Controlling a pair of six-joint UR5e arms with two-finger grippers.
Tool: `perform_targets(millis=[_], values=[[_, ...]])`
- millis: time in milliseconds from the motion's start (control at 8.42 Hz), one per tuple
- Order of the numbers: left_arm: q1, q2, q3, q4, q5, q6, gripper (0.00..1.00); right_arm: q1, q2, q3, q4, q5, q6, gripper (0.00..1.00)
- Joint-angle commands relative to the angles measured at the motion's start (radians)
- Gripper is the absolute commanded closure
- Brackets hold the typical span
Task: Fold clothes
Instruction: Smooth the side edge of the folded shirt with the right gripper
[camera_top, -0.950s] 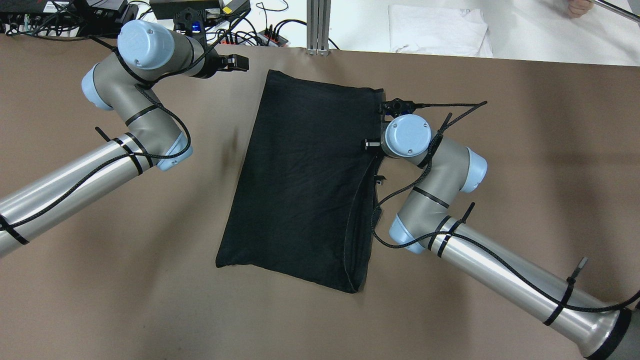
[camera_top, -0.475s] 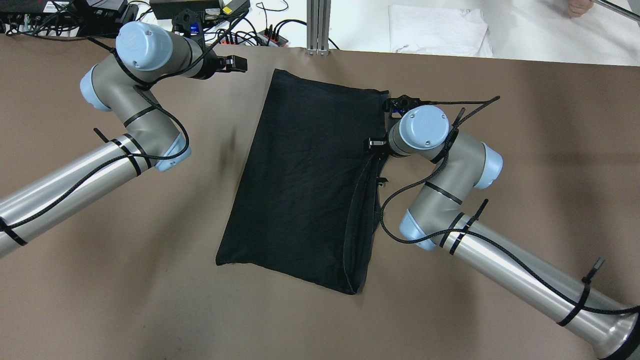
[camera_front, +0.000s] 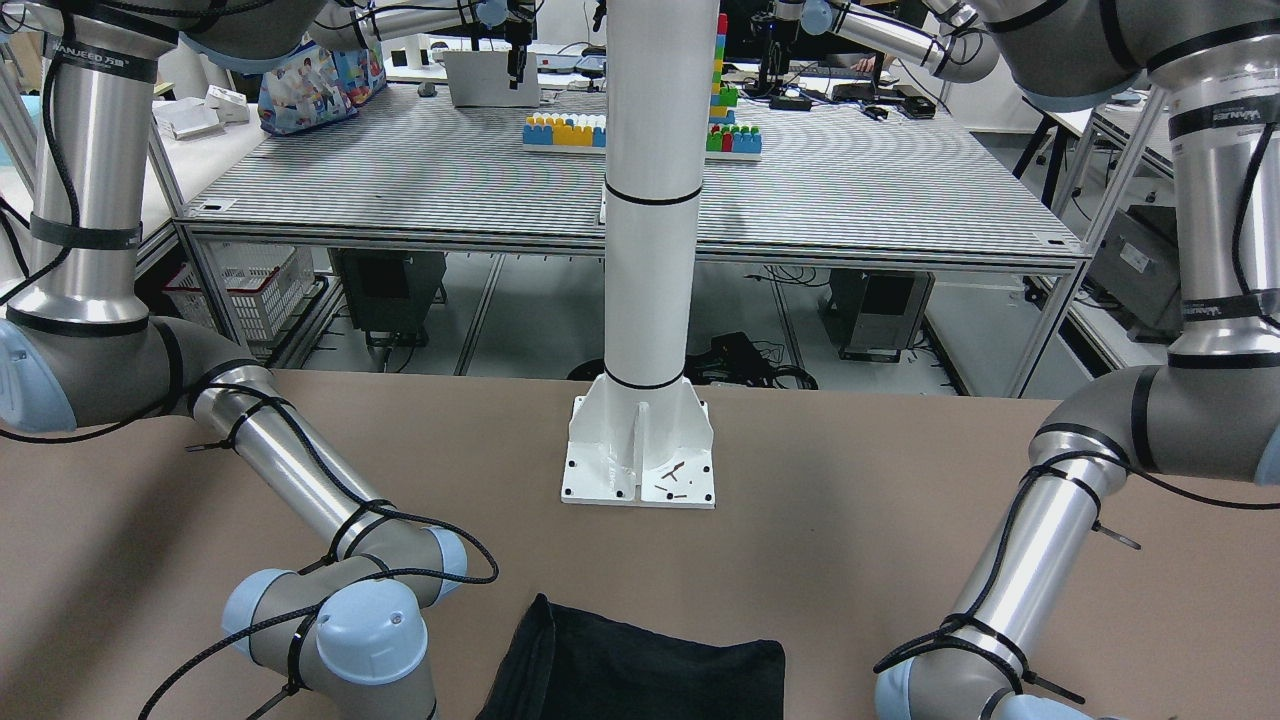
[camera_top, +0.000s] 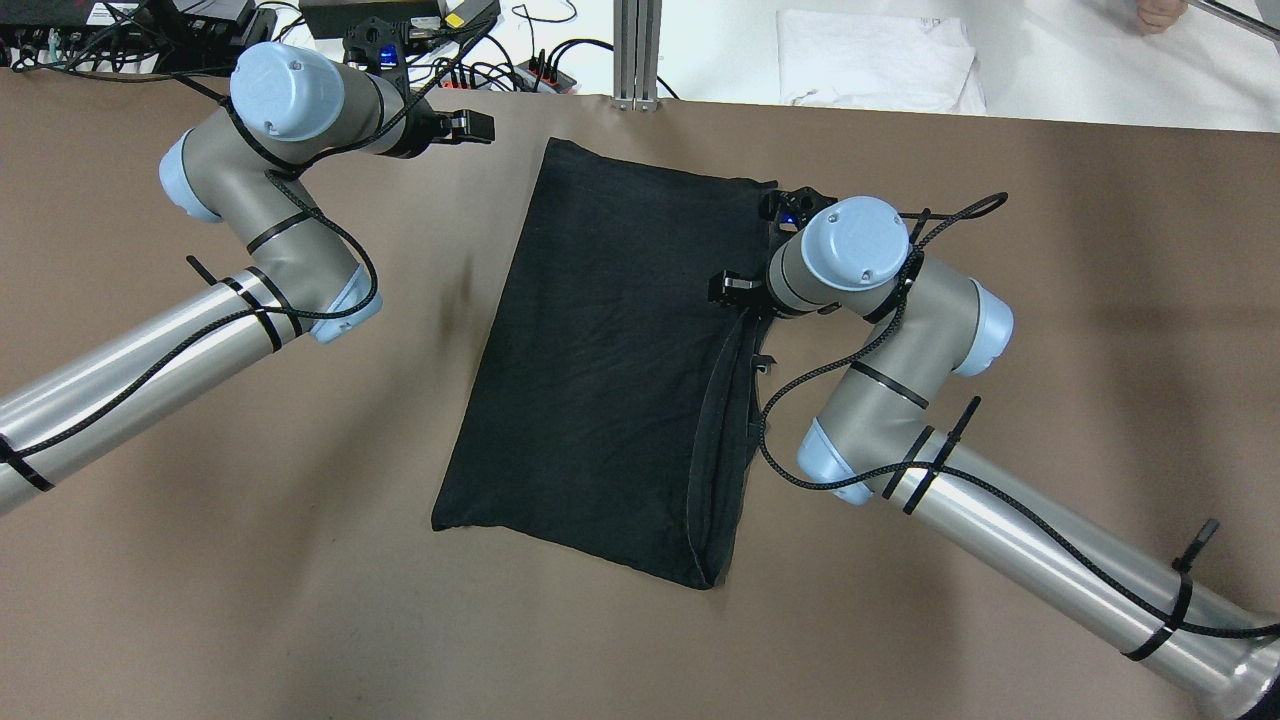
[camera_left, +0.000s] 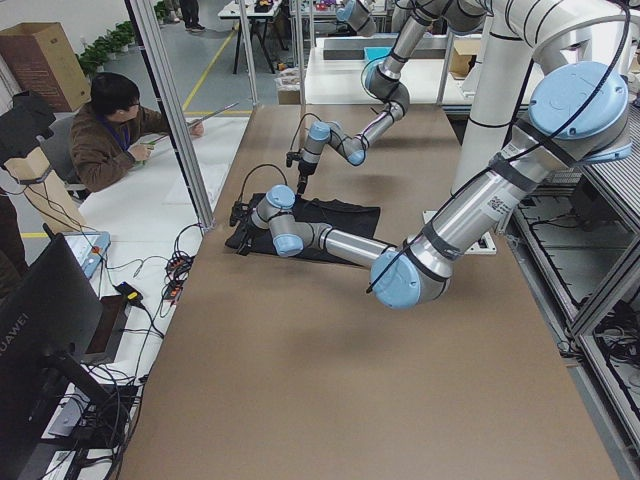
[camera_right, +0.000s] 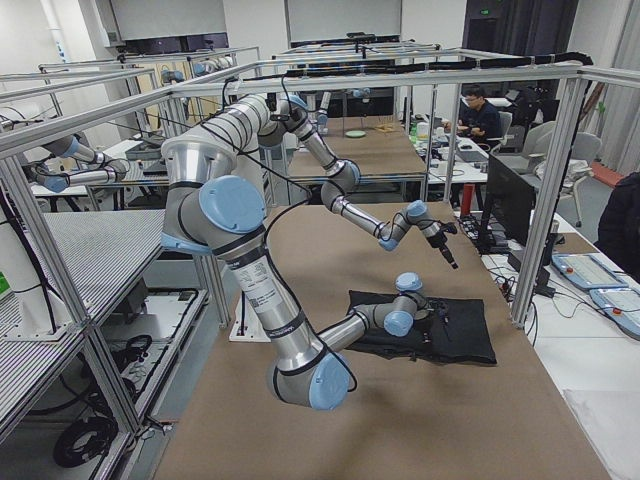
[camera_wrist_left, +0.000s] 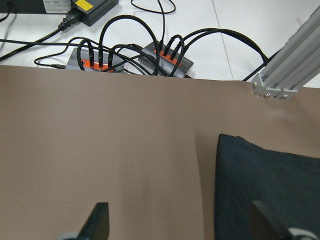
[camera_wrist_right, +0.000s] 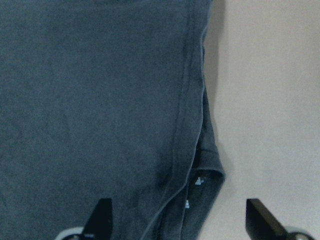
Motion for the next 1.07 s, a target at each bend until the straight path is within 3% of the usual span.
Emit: perform_targets(millis=[0, 594, 950], values=[[0.001, -0.004, 0.000, 0.001, 0.001, 0.000, 0.00, -0.052, -0.003, 0.001, -0.044, -0.026, 0.071, 0.06], [0.003, -0.010, 0.000, 0.006, 0.001, 0.000, 0.00, -0.069, -0.006, 0.073, -0.189, -0.044, 0.077, 0.06], [0.003, -0.012, 0.000, 0.004, 0.002, -0.002, 0.00, -0.071, -0.074, 0.115, -0.193, -0.044, 0.071, 0.06]])
